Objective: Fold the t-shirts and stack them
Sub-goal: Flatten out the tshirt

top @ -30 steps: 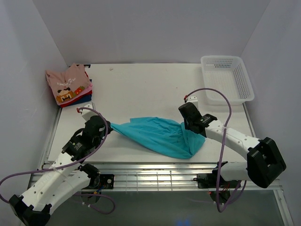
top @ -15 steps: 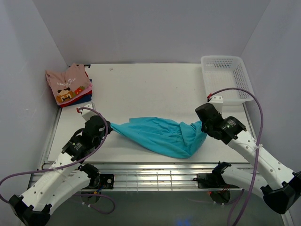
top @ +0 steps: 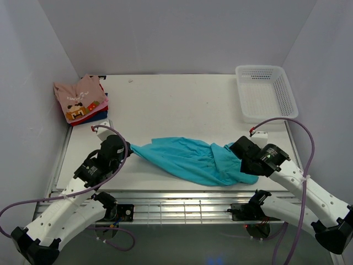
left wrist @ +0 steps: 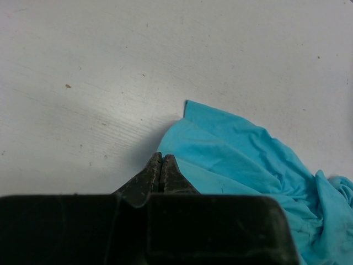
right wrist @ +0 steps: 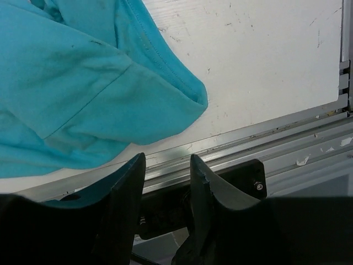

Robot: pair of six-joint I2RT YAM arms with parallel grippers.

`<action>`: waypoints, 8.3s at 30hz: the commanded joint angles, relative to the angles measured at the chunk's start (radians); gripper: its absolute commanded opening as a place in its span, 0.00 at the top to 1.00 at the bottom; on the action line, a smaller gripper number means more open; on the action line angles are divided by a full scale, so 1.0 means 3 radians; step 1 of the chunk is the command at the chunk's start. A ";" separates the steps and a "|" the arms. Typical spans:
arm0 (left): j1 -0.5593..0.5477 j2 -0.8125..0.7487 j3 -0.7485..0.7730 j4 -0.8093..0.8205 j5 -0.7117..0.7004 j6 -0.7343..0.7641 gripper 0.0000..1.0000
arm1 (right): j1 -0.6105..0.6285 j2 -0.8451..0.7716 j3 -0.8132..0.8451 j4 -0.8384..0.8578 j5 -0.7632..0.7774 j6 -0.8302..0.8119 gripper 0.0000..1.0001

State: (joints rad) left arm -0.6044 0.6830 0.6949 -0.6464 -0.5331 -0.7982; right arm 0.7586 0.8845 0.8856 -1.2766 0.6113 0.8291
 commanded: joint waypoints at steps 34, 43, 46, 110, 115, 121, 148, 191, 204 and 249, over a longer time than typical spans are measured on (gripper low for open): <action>-0.0005 -0.0006 -0.0056 0.0171 0.0028 0.0084 1.00 | -0.1102 0.0365 -0.0825 0.3136 -0.1301 -0.1716 0.52; -0.0005 -0.0022 -0.0051 0.0166 0.0018 0.0089 1.00 | -0.1102 0.0580 -0.0866 0.3074 -0.1409 -0.1710 0.53; -0.0005 -0.0017 -0.0046 0.0161 0.0013 0.0094 1.00 | -0.1097 0.0636 -0.0876 0.3069 -0.1429 -0.1705 0.54; 0.0153 -0.0129 0.3324 -0.0151 0.1157 0.0989 1.00 | -0.1378 0.0447 0.4581 0.1438 -0.2125 -0.2161 0.87; 0.0215 -0.0078 0.2937 -0.0213 0.1536 0.0892 1.00 | -0.1383 -0.0007 0.2896 0.1845 -0.2441 -0.1987 0.85; 0.0215 0.0136 0.2440 -0.0014 0.2123 0.0871 1.00 | -0.1378 -0.0386 0.1273 0.2476 -0.2503 -0.1874 0.82; 0.0195 0.1646 0.3453 0.1843 0.4293 0.0441 1.00 | -0.1378 -0.0514 -0.0119 0.3074 -0.2616 -0.1751 0.82; 0.0195 -0.0196 0.1232 -0.0254 0.1394 0.0610 1.00 | -0.0938 0.0989 -0.0871 0.2624 -0.1133 -0.1332 0.39; 0.0195 -0.0252 0.1135 -0.0254 0.1373 0.0590 1.00 | -0.0938 0.1020 -0.0948 0.2783 -0.1118 -0.1419 0.91; 0.0200 -0.0692 0.2541 -0.0412 0.2033 0.1076 1.00 | -0.0969 0.0217 0.4236 0.0538 -0.0836 -0.2298 0.88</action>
State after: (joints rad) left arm -0.5468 0.4515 1.3918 -0.7216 0.0032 -0.4641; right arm 0.4732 0.9386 2.0735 -1.1202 0.4057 0.1547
